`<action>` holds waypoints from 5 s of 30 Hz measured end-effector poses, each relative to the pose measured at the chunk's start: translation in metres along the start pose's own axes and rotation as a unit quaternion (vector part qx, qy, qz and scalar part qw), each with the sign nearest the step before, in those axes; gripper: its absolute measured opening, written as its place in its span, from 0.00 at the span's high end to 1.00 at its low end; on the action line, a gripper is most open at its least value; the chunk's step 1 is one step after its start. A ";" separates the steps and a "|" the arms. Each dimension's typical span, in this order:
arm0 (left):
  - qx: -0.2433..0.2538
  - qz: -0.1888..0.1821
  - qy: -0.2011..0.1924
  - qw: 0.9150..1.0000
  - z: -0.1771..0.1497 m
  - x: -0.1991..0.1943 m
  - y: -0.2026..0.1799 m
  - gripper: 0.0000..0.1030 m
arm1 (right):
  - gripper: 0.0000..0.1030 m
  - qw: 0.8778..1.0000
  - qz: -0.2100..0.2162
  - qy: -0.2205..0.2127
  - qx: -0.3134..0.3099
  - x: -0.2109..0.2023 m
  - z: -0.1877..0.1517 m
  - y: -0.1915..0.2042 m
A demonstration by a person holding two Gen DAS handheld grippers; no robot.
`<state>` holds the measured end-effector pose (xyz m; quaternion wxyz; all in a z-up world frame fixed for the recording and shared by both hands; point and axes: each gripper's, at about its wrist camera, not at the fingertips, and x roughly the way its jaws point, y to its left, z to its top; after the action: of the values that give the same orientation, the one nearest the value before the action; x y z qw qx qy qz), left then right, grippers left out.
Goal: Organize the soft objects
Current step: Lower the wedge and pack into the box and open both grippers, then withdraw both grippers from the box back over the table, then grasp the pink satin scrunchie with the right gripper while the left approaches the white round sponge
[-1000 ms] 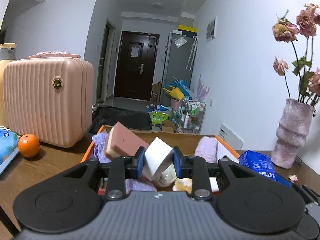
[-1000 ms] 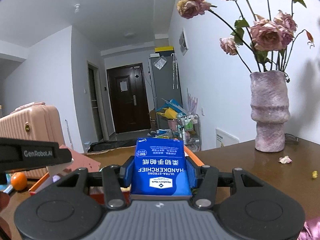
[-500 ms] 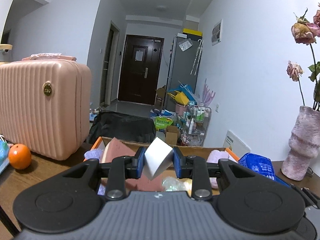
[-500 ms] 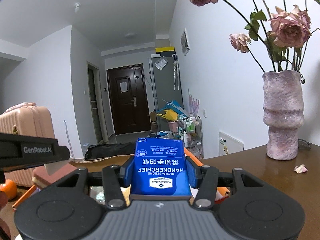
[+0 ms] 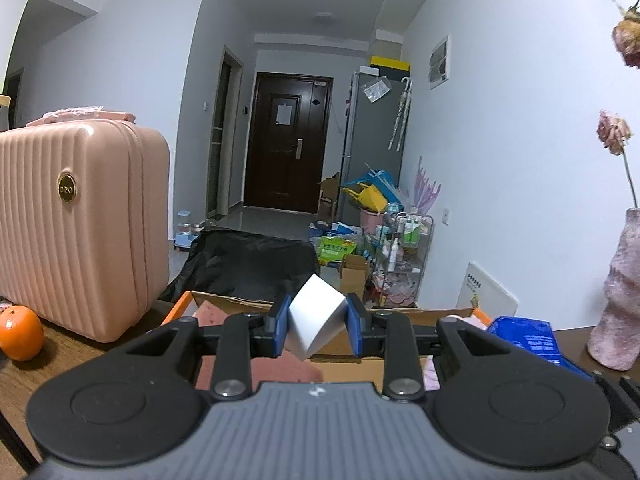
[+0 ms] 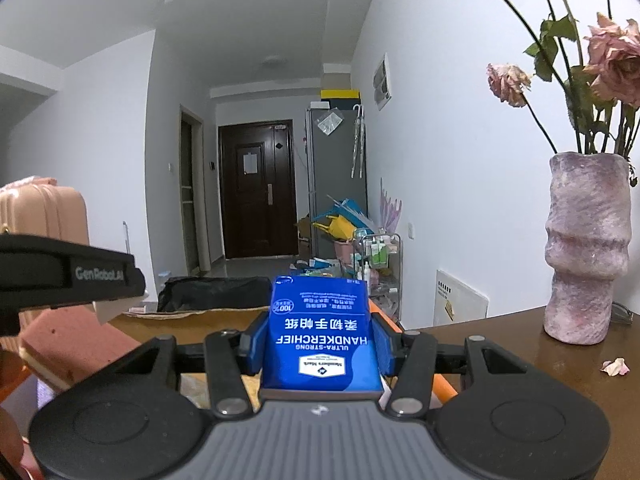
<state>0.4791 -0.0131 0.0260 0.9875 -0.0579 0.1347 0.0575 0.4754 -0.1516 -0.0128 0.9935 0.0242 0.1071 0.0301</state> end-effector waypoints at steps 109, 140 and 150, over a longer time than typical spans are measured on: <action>0.055 -0.009 0.050 0.997 -0.081 -0.230 0.058 0.00 | 0.00 0.998 0.003 0.024 -0.062 -0.243 -0.055 -0.051; 0.068 -0.010 0.073 0.995 -0.088 -0.224 0.053 0.00 | 0.00 0.983 -0.100 0.154 -0.017 -0.193 -0.062 -0.136; 0.073 -0.007 0.078 0.994 -0.091 -0.222 0.051 0.00 | 0.00 0.974 -0.096 0.203 0.024 -0.162 -0.065 -0.158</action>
<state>0.2367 0.0037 -0.0055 0.9759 0.0095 0.2148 0.0363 0.3125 -0.3168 -0.0508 0.9484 0.0307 0.3089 -0.0641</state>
